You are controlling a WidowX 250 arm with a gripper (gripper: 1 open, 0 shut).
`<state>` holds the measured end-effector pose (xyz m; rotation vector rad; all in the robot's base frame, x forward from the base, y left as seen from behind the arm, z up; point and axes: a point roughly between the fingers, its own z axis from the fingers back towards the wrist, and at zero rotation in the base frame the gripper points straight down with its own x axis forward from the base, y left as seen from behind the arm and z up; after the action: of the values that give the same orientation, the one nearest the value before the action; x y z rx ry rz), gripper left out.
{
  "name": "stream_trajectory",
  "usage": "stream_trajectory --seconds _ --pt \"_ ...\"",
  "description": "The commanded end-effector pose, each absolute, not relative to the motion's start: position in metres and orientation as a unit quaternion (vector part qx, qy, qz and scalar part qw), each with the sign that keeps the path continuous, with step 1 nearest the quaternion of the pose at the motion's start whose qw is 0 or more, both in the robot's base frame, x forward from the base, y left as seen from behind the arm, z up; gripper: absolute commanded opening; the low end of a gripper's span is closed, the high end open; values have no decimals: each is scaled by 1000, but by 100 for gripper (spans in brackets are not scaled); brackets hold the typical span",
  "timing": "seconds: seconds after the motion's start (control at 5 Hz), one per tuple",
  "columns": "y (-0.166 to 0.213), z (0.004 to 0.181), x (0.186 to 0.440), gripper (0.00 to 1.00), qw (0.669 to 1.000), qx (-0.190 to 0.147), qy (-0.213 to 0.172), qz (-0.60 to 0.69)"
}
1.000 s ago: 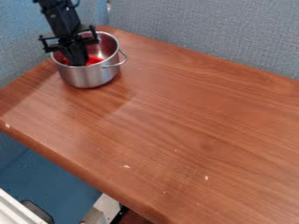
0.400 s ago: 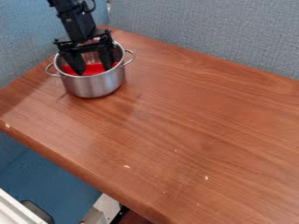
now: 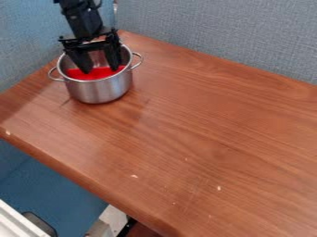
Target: Move the red object from the metal pot to the table
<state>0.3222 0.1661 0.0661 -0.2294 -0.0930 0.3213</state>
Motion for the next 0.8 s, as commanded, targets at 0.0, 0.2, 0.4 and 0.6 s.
stream_trajectory --seconds 0.0,0.2,0.4,0.6 --pt "164 81 321 100 981 -102 -67 154" --pt "171 71 321 100 982 -100 -65 144" --pt "179 62 321 0 984 -97 -60 136" --pt "186 56 319 0 985 -99 -59 129"
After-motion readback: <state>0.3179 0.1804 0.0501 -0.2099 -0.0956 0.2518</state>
